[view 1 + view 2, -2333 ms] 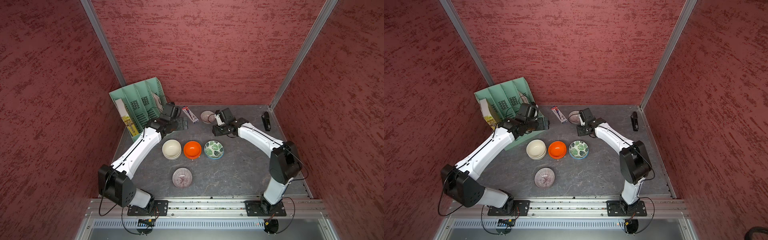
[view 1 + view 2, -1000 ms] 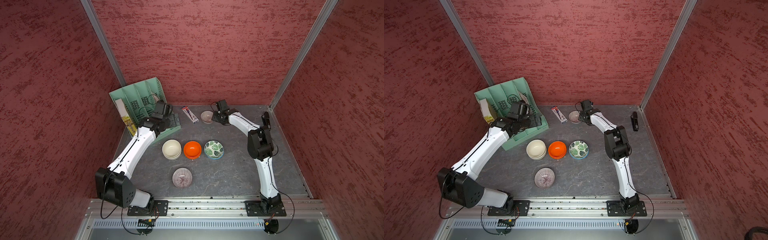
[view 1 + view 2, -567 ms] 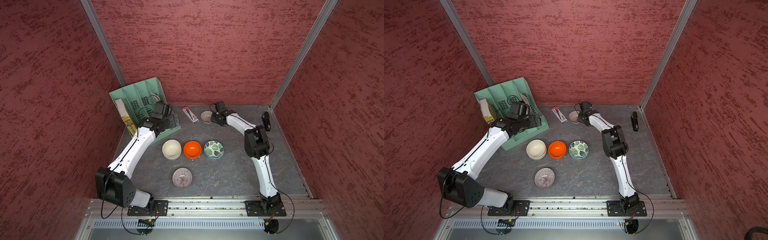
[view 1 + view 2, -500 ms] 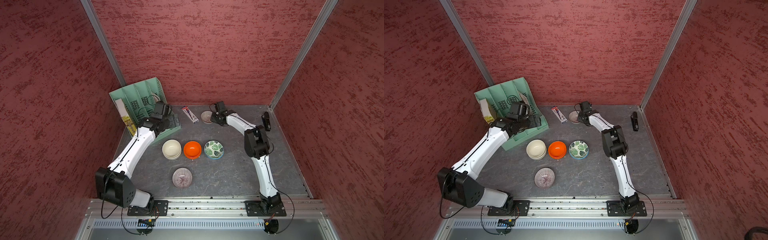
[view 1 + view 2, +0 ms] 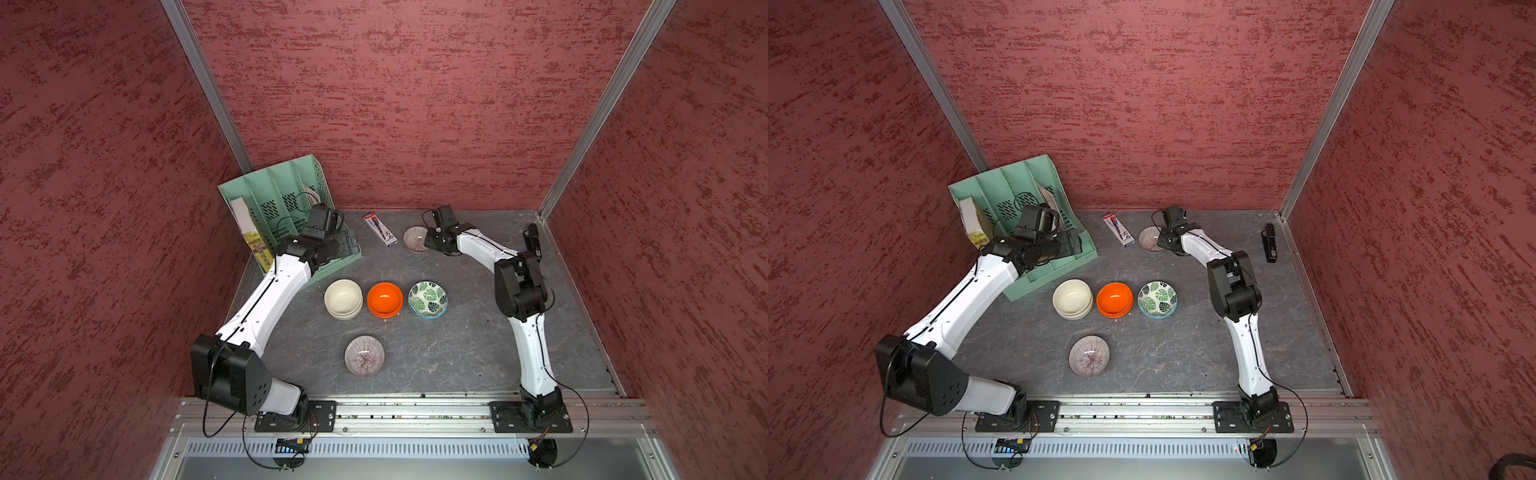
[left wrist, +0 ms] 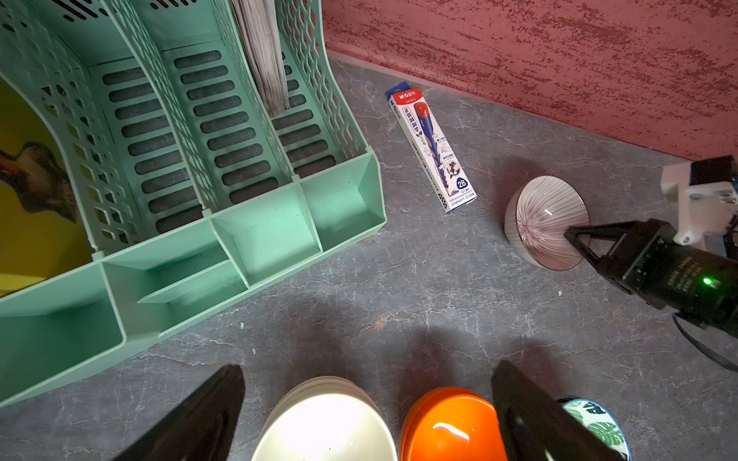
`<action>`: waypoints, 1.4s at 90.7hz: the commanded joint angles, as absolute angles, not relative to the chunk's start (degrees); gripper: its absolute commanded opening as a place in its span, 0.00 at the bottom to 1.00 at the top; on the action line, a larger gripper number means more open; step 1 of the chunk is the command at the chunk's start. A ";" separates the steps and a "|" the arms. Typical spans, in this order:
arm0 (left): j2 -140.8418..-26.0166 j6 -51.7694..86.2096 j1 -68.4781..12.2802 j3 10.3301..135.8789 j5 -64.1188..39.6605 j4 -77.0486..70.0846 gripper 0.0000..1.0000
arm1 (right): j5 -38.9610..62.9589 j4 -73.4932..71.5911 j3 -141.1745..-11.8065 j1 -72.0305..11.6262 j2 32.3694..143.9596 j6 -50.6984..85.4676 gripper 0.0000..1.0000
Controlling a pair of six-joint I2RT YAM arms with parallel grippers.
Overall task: Stack the bowls
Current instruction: Pick up the bowl from the center of the board, then place the bowl at the center of the board.
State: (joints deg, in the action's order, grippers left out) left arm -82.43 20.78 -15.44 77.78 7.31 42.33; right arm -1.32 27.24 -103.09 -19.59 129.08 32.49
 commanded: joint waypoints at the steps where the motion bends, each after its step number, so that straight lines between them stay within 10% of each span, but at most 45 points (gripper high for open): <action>1: -80.90 21.14 -15.27 77.40 6.44 40.98 1.00 | -0.91 25.23 -97.66 -15.31 118.46 30.43 0.00; 58: -83.44 20.56 -18.25 82.32 6.09 41.94 1.00 | 5.18 36.08 -58.24 -9.29 82.05 21.73 0.00; 127: -82.34 20.39 -18.46 81.95 8.26 43.15 1.00 | 8.68 27.43 -50.19 -9.36 86.15 21.49 0.00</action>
State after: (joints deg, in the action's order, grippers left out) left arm -83.13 20.75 -18.20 80.86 7.22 42.59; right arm 8.14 30.57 -50.52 -9.54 86.21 21.82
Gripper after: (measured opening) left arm 0.996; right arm 0.098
